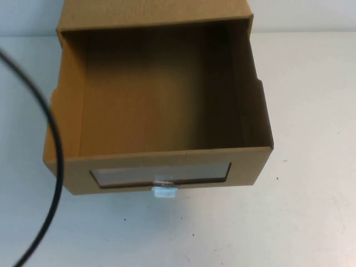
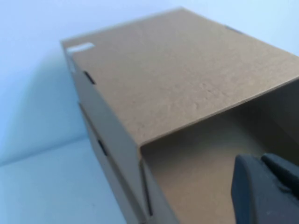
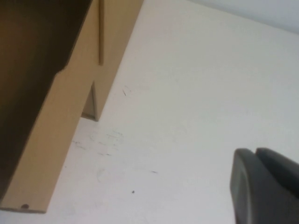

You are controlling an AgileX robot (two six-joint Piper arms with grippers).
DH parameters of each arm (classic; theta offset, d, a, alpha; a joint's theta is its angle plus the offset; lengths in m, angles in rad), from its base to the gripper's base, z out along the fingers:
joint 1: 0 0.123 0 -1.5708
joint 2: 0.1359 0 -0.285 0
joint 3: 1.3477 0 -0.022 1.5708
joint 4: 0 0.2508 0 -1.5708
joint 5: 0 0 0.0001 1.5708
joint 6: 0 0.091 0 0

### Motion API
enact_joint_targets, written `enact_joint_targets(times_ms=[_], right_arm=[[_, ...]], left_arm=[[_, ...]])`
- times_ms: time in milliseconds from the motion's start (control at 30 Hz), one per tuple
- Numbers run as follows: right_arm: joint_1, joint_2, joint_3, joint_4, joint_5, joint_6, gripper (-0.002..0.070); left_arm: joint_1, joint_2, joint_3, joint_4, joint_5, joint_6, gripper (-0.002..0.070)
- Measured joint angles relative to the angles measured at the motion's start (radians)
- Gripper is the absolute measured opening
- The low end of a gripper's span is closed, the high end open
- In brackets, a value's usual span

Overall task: Open the shoe box
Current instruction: 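Pull the top drawer of the cardboard box fully open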

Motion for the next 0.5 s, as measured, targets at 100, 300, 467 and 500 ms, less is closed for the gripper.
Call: enact_joint_targets(times_ms=[100,300,467,500], right_arm=[[0.0,-0.089,0.18,0.002,-0.168,0.044,-0.0013],[-0.004,-0.212,0.466,-0.004,-0.485,0.116,-0.0014],[-0.006,-0.241,0.642,0.008,-0.685,0.132,-0.0014],[-0.006,-0.241,0.669,0.022,-0.731,0.133,-0.0014]], left_arm=[[0.0,-0.163,0.204,0.0,-0.149,0.002,-0.0005],[0.0,-0.478,0.54,0.0,-0.285,0.002,-0.0005],[0.0,-0.677,0.759,0.0,-0.302,-0.001,-0.0005],[0.0,-0.708,0.805,0.0,-0.309,-0.007,-0.0005]])
